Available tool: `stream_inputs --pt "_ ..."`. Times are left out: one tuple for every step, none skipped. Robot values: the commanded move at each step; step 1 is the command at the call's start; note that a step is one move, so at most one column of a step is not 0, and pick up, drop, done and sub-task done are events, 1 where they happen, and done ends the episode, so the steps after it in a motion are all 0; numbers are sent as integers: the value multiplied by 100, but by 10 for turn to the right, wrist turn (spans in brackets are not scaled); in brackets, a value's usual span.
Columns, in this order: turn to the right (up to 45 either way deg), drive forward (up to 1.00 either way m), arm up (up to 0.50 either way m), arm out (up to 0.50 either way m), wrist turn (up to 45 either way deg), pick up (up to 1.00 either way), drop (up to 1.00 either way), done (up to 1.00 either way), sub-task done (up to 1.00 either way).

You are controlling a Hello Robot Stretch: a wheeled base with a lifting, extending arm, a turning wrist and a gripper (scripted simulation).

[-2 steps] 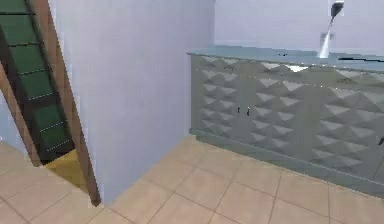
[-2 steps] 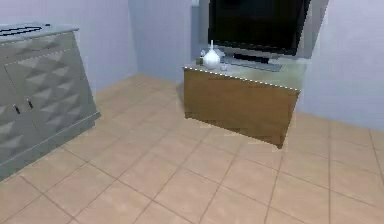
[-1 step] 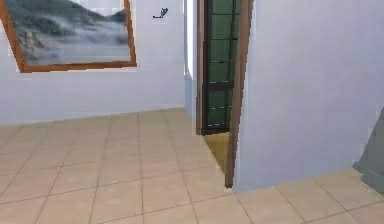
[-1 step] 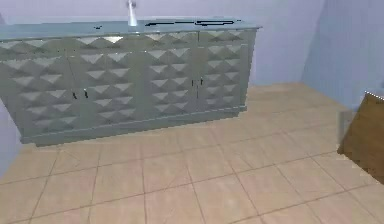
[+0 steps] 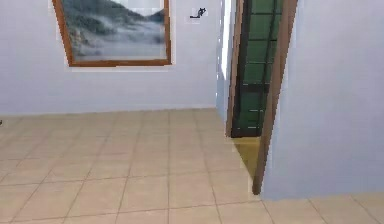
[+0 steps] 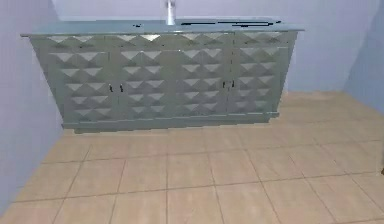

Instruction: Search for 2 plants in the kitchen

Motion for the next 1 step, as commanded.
stream_inputs --pt "0 100 0 0 0 0 0 0 0"
